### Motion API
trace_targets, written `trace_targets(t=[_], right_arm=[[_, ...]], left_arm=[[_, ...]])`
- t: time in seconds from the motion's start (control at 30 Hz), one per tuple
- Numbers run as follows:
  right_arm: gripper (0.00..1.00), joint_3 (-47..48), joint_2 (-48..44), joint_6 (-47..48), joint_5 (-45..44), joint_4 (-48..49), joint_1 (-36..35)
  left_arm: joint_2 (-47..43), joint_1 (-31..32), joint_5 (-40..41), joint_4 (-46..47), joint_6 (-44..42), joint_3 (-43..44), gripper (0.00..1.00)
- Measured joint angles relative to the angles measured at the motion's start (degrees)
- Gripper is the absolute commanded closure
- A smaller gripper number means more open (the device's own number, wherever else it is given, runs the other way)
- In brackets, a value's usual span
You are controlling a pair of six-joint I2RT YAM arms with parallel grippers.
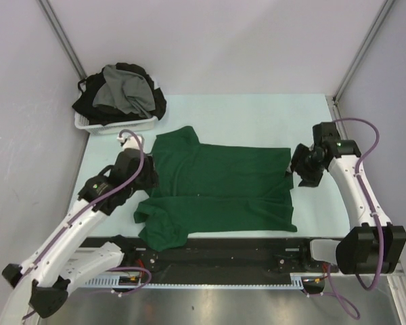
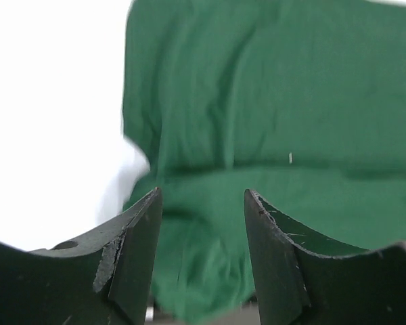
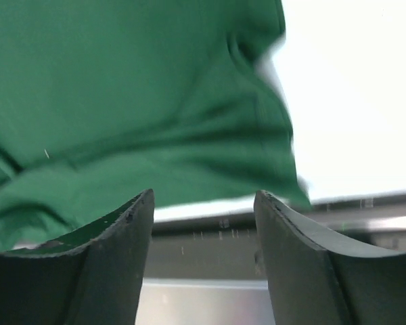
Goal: Fold and stack the t-shirts
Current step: Flatten out the tshirt
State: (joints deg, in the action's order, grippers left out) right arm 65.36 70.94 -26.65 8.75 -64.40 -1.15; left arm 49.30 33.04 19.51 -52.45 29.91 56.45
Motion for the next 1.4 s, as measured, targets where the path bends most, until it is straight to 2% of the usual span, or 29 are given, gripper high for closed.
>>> trace_targets(t=[0.33,0.5,0.63,0.7,0.73,0.87,1.2,1.4], right_arm=[[0.35,0.8,12.9,1.1,-2.7,17.8,-1.2],[0.35,1.0,18.0,3.6,-3.7,28.7,-2.1],[0.37,3.5,22.7,6.2,-3.8,35.1,-2.2],[0.38,5.4,25.8,7.8,-3.8,37.9,-2.2],[0.38,6.1,27.2,8.7,-3.8,39.2,-2.2],[0.38,7.6,31.3,11.5,-3.8,42.4,-2.1],[0.37,10.2,35.5,19.4,-3.8,43.9,-0.3],[0.38,10.5,36.0,22.5,-3.8,44.7,2.9]], left_arm=[[17.3,0.0,6.1,15.0,-1.5,1.0,0.40],[22.6,0.0,6.4,19.5,-1.9,7.0,0.39],[22.5,0.0,5.2,22.9,-3.4,10.9,0.38],[21.5,0.0,3.9,25.0,-4.2,11.7,0.36],[20.7,0.0,3.3,25.6,-4.7,11.8,0.30],[17.1,0.0,0.6,27.1,-6.3,11.8,0.27],[9.3,0.0,-3.8,27.8,-8.0,11.4,0.24],[8.8,0.0,-5.0,27.0,-8.0,11.2,0.24]])
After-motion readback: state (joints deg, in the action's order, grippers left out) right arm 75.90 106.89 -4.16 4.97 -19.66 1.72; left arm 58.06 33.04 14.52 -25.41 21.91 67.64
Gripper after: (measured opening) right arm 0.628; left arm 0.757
